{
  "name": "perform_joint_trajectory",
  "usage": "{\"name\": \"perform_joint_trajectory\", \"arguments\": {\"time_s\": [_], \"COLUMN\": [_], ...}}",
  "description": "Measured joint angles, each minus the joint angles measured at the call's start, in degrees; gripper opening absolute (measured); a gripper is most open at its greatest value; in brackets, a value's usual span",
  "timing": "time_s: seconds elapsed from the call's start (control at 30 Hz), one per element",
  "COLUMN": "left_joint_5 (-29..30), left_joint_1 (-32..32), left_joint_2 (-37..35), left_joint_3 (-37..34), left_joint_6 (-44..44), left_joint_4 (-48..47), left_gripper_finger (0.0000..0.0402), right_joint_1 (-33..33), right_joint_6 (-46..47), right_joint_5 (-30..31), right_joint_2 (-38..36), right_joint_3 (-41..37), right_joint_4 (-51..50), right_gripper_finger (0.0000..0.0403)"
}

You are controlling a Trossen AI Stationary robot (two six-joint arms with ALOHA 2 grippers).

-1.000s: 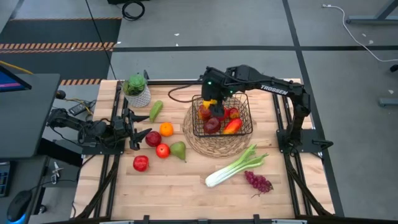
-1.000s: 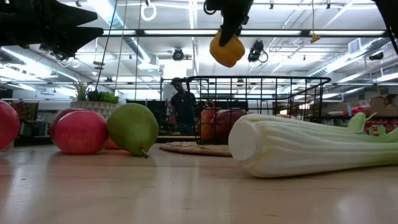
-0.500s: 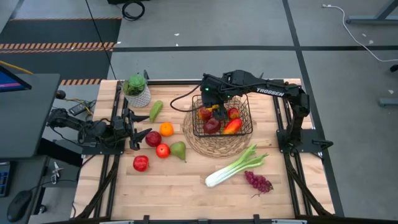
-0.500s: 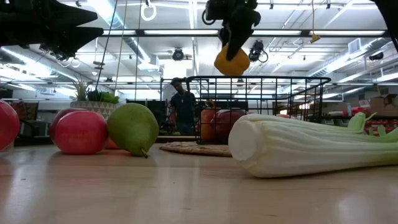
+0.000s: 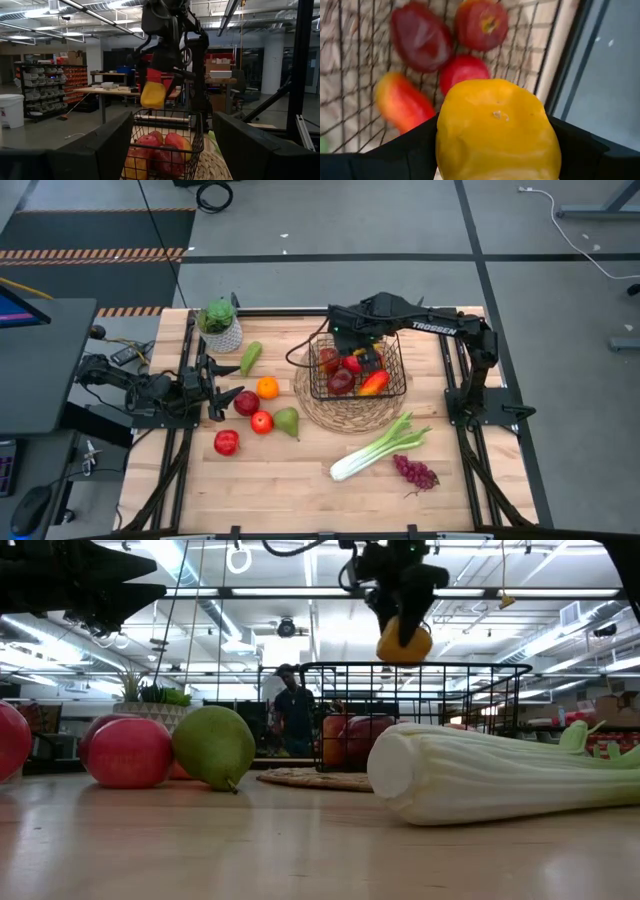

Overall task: Build produce basket
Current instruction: Put the yellow pepper into the black wire basket

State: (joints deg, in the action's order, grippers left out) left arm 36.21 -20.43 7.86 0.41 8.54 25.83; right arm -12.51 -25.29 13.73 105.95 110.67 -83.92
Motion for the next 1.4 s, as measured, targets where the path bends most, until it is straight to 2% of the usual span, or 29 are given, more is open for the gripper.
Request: {"name": "perform_joint_trajectory", "arguments": {"time_s": [0.23,0.47,0.7,1.13,1.4], "left_joint_5": [0.0,0.0,0.0,0.0,0.0], "left_joint_1": [0.0,0.0,0.0,0.0,0.0], "left_joint_2": [0.0,0.0,0.0,0.0,0.0], "left_joint_3": [0.0,0.0,0.0,0.0,0.0], "left_joint_6": [0.0,0.0,0.0,0.0,0.0], "left_joint_4": [0.0,0.0,0.0,0.0,0.0], "left_gripper_finger": [0.0282,0.0282,0.0282,0.0282,0.0282], "right_joint_1": [-0.8,-2.6,-3.1,-3.5,-3.7], "right_joint_6": [2.6,9.1,13.3,22.0,23.7], "right_joint_5": [-0.5,-6.8,-9.5,-9.7,-6.8], "right_joint_2": [-0.1,0.0,0.0,-0.2,0.1], "right_joint_3": [-5.7,-16.1,-22.6,-23.8,-21.7], "right_joint_4": [-1.0,3.9,6.7,8.9,6.2], "right_gripper_finger": [0.0314,0.0314,0.0314,0.0320,0.0392]}}
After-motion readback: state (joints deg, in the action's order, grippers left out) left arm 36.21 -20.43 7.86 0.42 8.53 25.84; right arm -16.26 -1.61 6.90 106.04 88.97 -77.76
